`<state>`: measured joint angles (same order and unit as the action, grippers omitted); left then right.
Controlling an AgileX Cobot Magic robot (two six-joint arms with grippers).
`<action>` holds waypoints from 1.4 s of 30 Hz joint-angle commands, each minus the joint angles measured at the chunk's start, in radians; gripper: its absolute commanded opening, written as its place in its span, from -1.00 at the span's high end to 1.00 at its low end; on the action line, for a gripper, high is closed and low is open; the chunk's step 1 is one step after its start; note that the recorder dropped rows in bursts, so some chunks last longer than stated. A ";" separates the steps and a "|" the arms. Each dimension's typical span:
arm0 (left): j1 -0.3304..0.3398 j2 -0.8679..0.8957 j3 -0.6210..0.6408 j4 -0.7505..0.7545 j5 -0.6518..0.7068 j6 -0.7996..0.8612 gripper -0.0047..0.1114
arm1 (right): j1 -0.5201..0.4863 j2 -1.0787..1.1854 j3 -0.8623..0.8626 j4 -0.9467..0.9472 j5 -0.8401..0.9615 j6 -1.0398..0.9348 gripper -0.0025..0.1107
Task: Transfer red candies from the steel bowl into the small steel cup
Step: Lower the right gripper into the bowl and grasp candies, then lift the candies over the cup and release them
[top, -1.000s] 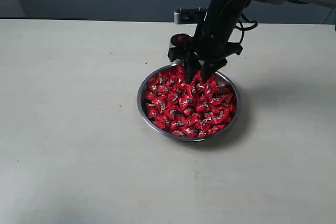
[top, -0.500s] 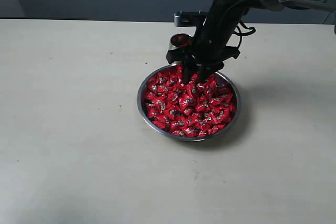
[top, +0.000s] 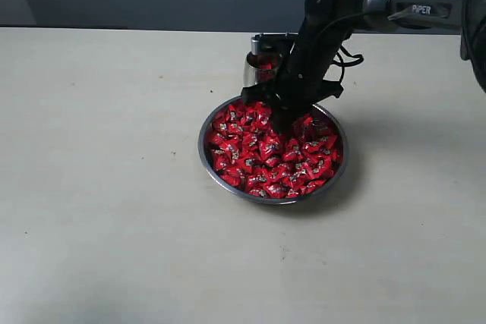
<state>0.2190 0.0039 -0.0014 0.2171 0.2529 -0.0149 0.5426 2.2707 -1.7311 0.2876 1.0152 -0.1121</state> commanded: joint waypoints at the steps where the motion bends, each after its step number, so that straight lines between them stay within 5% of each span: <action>1: -0.003 -0.004 0.001 0.005 -0.011 -0.004 0.91 | -0.001 -0.049 0.001 -0.010 0.025 -0.007 0.96; 8: -0.003 -0.004 0.001 0.005 -0.011 -0.004 0.91 | -0.007 -0.195 -0.075 -0.023 -0.063 -0.009 0.96; 20: -0.003 -0.004 0.001 0.005 -0.011 -0.004 0.91 | -0.054 0.078 -0.341 -0.029 -0.129 -0.010 0.93; 29: -0.003 -0.004 0.001 0.005 -0.011 -0.004 0.91 | -0.054 0.063 -0.348 -0.011 -0.106 -0.010 0.13; 42: -0.003 -0.004 0.001 0.005 -0.011 -0.004 0.91 | -0.035 -0.011 -0.348 0.011 0.206 -0.050 0.26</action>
<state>0.2190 0.0039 -0.0014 0.2171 0.2529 -0.0149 0.4936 2.2694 -2.0737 0.2881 1.1872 -0.1401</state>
